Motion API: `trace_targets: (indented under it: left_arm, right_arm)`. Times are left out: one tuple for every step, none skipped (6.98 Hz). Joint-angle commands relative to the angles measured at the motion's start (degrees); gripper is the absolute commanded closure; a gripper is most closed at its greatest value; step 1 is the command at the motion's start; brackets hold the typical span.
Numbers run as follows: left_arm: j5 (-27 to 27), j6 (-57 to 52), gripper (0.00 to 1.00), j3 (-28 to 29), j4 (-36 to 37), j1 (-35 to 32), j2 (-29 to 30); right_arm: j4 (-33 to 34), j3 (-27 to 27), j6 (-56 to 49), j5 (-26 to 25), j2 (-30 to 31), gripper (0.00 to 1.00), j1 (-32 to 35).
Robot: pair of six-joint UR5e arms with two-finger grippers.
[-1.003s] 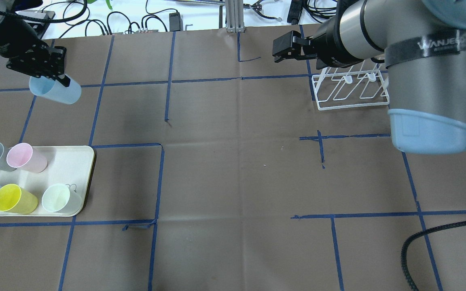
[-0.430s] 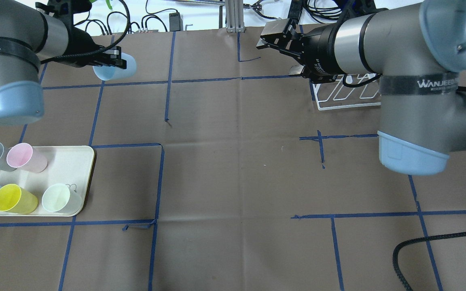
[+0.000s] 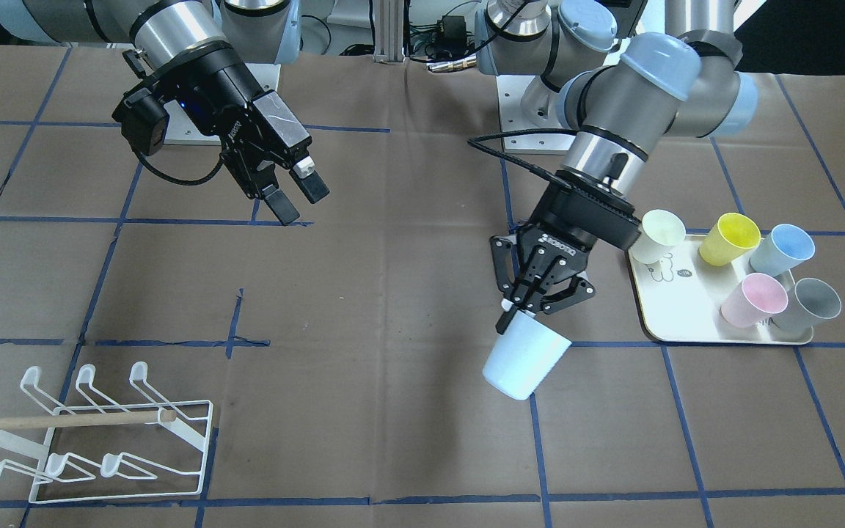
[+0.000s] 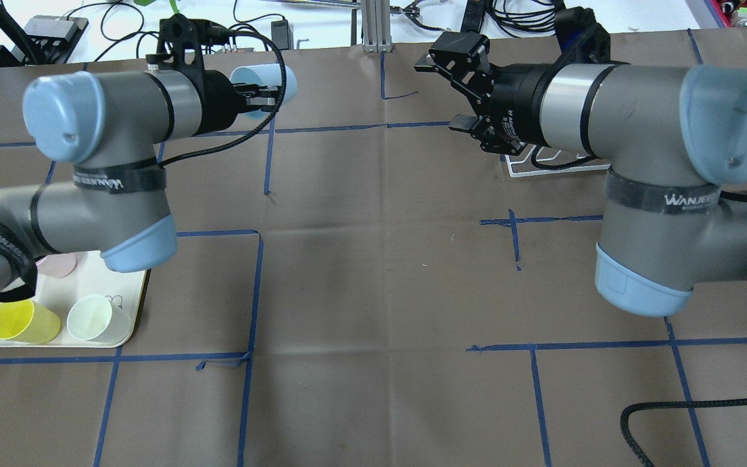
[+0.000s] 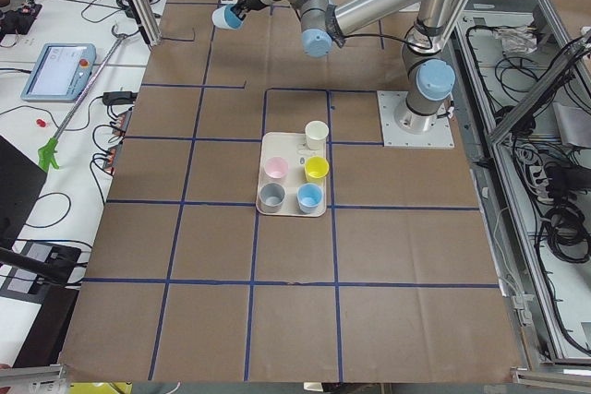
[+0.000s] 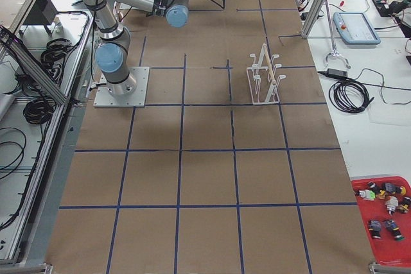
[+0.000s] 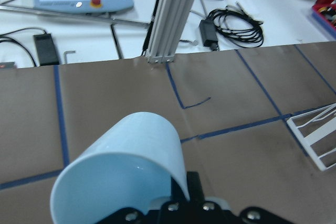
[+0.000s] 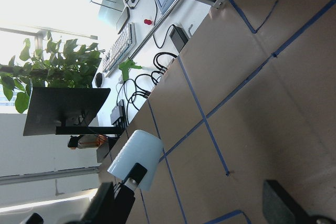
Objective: Transfer IKEA cup to right arm and place on rack
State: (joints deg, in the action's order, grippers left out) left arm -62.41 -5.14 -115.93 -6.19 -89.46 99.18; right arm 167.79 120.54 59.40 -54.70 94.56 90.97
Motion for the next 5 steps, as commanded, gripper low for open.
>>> trace_targets:
  left_arm:
    - [-0.1,5.7,1.0,-3.0,18.6,-7.0,4.9]
    - [-0.4,5.9,1.0,-3.0,24.2,-9.5,8.3]
    - [-1.0,7.9,1.0,-2.6,24.6,-10.1,8.5]
    - [-2.5,9.7,1.0,-2.9,24.5,-10.5,8.2]
    - [-2.7,9.7,1.0,-3.0,24.6,-10.8,8.3]
  right_arm:
    - [12.1,5.6,10.9,0.2,-0.6,0.01,-0.1]
    - [19.1,7.8,15.5,0.0,-2.0,0.02,-0.1]
    - [25.7,8.9,18.6,-0.8,-3.9,0.01,0.0]
    - [26.7,9.9,18.9,-0.8,-5.1,0.0,-0.3]
    - [26.5,10.9,19.3,-0.8,-5.2,0.0,-0.4]
